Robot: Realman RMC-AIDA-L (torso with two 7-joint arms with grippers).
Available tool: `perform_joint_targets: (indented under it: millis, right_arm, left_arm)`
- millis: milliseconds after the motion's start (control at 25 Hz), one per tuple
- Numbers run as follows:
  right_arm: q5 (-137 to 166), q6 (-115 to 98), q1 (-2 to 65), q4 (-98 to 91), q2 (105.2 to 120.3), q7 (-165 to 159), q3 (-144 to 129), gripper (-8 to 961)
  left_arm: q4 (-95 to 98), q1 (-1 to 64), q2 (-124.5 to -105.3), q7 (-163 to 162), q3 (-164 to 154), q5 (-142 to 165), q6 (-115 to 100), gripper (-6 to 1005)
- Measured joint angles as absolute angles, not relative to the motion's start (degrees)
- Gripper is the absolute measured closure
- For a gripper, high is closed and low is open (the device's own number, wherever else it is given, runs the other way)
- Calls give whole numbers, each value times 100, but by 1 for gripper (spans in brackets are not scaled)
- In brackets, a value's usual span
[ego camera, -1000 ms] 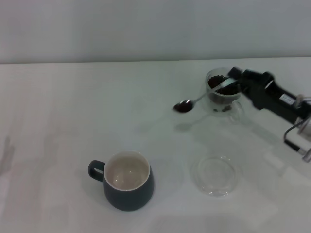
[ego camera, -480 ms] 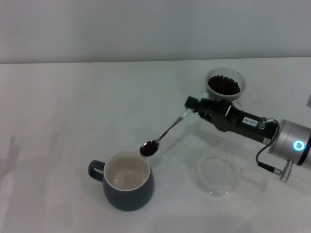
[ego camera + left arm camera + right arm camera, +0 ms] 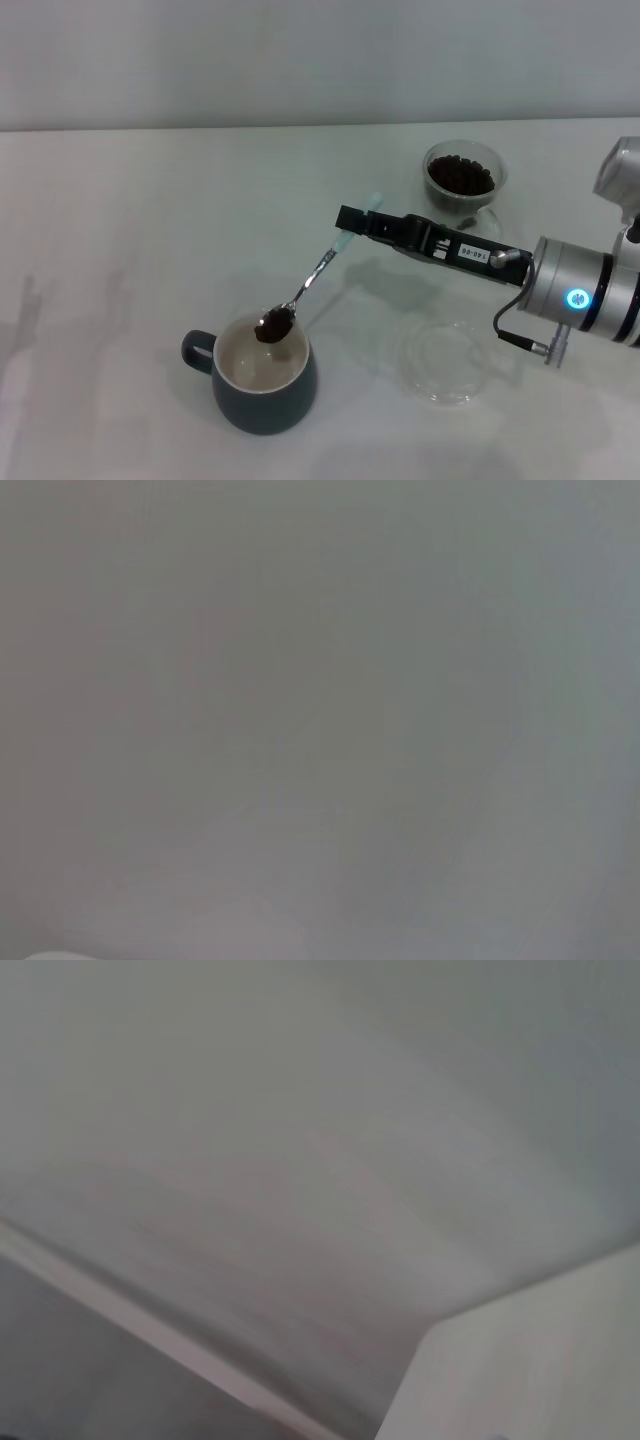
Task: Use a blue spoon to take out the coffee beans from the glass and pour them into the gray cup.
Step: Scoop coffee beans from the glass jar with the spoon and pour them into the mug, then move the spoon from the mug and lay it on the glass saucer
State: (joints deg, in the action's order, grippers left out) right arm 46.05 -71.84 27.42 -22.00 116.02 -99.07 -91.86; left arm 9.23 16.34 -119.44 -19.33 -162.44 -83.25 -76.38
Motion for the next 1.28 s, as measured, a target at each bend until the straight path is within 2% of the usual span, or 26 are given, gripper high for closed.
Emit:
perform_joint_targets:
  millis: [360,760,840,880,1200,1280]
  right_arm:
    - [4622,-7244,2711,-2426,11592,-8397,-9226,784]
    - [4606,-7650,2503,-2508,11500,-7530,-9014,783]
    - [4616,-8021,2320,-2312,11351,-7858,-8301,782]
    - [4616,-8021,2320,-2312,11351,-7858,-8301,782]
    - [4638,-8613,1910,-1209,10720,-8548,-7360,780]
    - [4672,-8705,1821,-1055,10652,-8560,-7368,780]
  left_arm:
    - [910,1635,-11944,-1933,-16226,-8345,-7638,287]
    - [921,1637,-11944,-1933,-16224,-8350,-7639,287]
    - [922,1645,-11944,-1933,-16225,-8350,-7638,287]
    - [924,1649,-11944,-1933,-16224,-8350,-7639,287]
    - [933,1652,-11944,-1947,-16224,-8350,-7667,288]
    - [932,1659,-11944,-1954,-16225,-8350,-7670,288]
